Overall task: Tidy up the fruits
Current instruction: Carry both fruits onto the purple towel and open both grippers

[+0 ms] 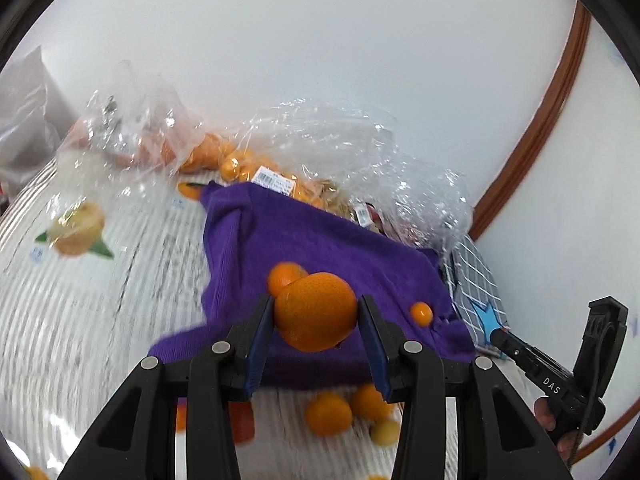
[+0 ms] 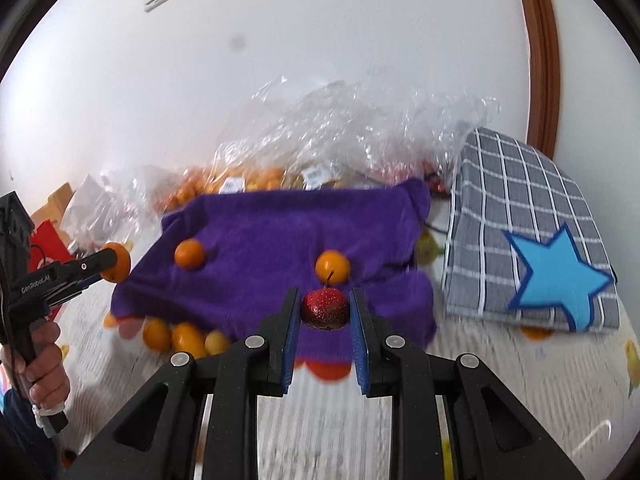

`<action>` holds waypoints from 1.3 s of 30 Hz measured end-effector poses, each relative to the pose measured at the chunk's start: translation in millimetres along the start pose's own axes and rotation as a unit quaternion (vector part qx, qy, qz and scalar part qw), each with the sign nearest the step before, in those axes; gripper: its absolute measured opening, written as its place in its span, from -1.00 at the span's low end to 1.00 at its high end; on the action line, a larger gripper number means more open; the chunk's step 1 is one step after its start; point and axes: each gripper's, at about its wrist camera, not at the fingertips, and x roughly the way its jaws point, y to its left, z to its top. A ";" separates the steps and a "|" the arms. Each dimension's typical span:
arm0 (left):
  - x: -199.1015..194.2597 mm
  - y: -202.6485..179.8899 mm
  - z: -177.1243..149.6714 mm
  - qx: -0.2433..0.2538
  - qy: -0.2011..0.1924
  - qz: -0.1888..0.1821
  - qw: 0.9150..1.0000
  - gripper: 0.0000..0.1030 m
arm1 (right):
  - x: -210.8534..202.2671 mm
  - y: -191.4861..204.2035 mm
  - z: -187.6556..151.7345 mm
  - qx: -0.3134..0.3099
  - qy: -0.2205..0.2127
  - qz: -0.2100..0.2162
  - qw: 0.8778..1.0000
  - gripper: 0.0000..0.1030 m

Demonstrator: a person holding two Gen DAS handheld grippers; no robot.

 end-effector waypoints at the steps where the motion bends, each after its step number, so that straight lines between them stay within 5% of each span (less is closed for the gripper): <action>1: 5.2 0.4 2.0 -0.001 0.001 0.003 1.000 -0.21 | 2.7 -0.4 3.3 0.001 -0.001 -0.001 1.000 -0.53; 6: 24.5 1.1 1.4 0.004 0.004 0.009 1.000 -0.21 | 35.7 -10.6 18.2 0.033 0.014 0.012 0.999 -0.53; 19: 49.5 -11.1 -12.3 0.055 0.040 0.042 0.997 -0.21 | 81.0 -16.2 -6.5 0.047 0.070 0.026 0.996 -0.52; 28: 50.7 -13.5 -14.5 0.060 0.041 0.046 0.996 -0.22 | 84.6 -8.4 -9.2 0.029 0.063 0.007 0.998 -0.46; 33: 50.1 -12.9 -13.9 0.057 0.041 0.042 0.997 -0.21 | 83.8 -4.4 -9.1 0.023 0.057 0.010 0.998 -0.27; 39: 43.5 -11.2 -12.7 0.046 0.025 0.029 0.998 -0.21 | 70.0 -1.0 -8.2 0.019 0.020 -0.020 0.999 -0.27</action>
